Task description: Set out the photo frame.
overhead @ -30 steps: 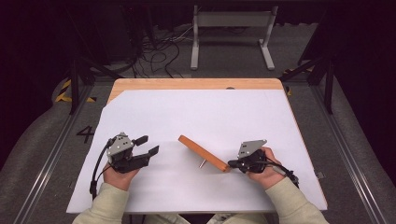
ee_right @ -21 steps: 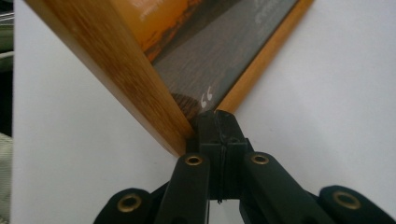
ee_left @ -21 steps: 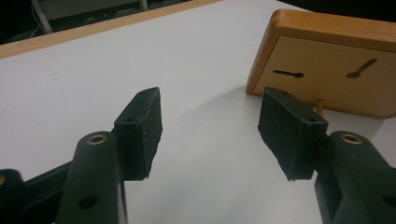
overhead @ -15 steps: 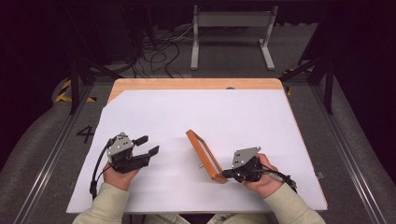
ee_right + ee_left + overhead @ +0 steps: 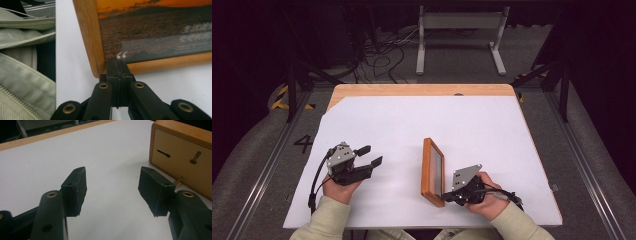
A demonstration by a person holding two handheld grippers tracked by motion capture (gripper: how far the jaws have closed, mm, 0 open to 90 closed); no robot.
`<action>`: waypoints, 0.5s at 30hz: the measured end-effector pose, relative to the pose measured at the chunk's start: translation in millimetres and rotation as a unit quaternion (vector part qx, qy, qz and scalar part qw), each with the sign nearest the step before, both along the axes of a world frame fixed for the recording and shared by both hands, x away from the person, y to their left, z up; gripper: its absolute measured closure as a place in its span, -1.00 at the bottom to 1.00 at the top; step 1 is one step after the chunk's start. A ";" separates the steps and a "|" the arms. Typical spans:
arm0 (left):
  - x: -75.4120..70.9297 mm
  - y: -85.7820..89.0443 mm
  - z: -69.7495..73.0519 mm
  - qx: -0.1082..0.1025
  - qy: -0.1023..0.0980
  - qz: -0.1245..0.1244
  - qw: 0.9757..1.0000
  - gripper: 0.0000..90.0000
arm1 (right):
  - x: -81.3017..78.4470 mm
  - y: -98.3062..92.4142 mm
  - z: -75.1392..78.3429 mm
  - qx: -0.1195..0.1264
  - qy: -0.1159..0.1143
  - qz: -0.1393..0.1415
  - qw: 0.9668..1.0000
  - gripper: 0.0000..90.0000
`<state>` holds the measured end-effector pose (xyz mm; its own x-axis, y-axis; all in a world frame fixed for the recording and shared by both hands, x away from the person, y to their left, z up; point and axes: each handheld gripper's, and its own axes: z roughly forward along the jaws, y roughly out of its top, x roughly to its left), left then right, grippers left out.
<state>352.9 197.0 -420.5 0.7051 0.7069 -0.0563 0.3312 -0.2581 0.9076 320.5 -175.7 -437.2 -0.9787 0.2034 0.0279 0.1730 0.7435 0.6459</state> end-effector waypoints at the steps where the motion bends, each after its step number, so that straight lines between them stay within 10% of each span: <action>1: 0.0 0.0 0.0 0.000 0.000 0.000 1.000 -0.11 | -0.5 1.7 -0.8 0.001 0.001 0.001 1.000 1.00; 15: 1.3 -0.4 2.6 -0.012 0.012 -0.005 1.000 -0.13 | -3.5 16.9 -4.0 0.014 0.009 0.018 1.000 1.00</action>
<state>354.2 196.6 -417.9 0.7108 0.6975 -0.0910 0.3510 -0.2396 0.9052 316.9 -158.8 -441.2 -0.9848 0.1664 0.0505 0.1576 0.7307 0.6643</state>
